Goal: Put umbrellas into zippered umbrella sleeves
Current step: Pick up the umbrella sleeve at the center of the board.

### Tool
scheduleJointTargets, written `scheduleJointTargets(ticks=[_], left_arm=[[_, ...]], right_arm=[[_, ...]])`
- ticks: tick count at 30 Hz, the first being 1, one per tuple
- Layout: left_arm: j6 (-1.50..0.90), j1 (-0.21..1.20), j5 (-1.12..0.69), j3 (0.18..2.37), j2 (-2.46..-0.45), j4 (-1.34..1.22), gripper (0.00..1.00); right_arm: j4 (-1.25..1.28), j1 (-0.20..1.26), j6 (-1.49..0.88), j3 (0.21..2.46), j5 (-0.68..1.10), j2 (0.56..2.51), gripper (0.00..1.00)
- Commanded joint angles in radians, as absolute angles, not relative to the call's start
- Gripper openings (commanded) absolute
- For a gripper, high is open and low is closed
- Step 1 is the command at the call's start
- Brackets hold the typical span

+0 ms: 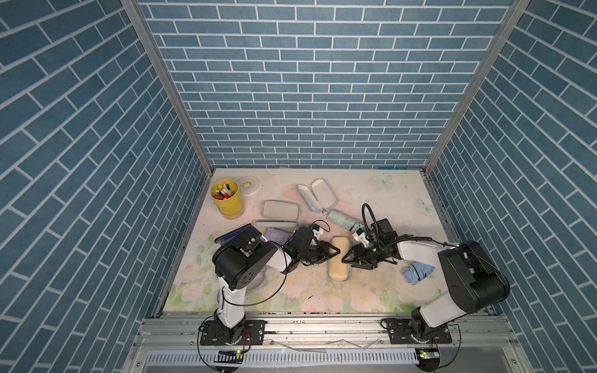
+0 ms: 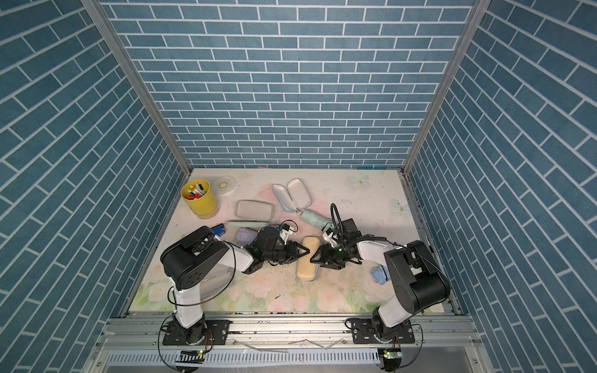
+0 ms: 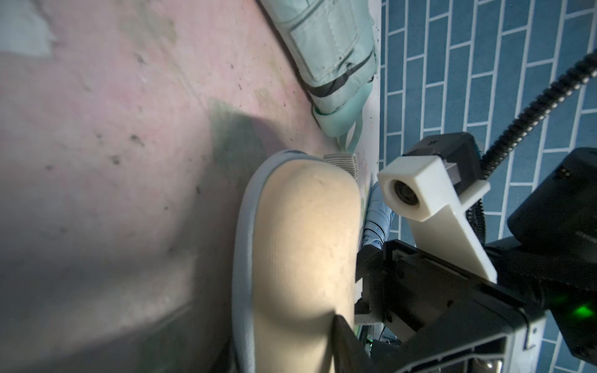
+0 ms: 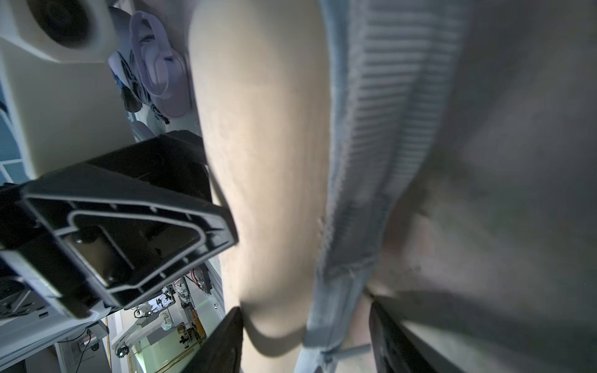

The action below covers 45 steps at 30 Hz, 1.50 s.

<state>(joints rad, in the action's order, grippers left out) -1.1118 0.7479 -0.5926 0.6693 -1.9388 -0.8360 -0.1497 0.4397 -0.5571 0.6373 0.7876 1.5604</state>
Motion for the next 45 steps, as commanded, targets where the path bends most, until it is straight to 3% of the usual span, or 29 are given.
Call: scheduleJointTargets(ticks=[1,6,10,19,27,32,38,45], left_arm=[[-1.212,0.763,-0.613,0.622,-2.021,-0.901,0.36],[-1.246,0.764,-0.57,0.621,-2.014,-0.935,0.33],[-1.246,0.764,-0.56,0.626,-1.984,-0.938,0.35],[-1.273,0.698,-0.627,0.588,-1.902,-1.009,0.54],[-1.266,0.598,-0.711,0.508,-1.775,-1.033,0.84],[-1.255,0.6,-0.723,0.512,-1.744,-1.03,0.91],[-1.295,0.629,-0.718,0.594,-1.771,-1.112,0.86],[-1.33,0.592,-0.772,0.686,-1.801,-1.159,0.52]], right_arm=[[-0.047,0.449,-0.615,0.592,0.807,1.569,0.63],[0.048,0.451,-0.688,0.562,0.835,1.515,0.62],[0.063,0.451,-0.701,0.559,0.838,1.498,0.49],[0.166,0.446,-0.768,0.555,0.889,1.445,0.28],[0.179,0.434,-0.823,0.592,0.962,1.356,0.23],[0.138,0.436,-0.836,0.63,1.013,1.325,0.23],[0.13,0.47,-0.836,0.688,1.073,1.319,0.23],[0.044,0.483,-0.747,0.746,1.075,1.333,0.28]])
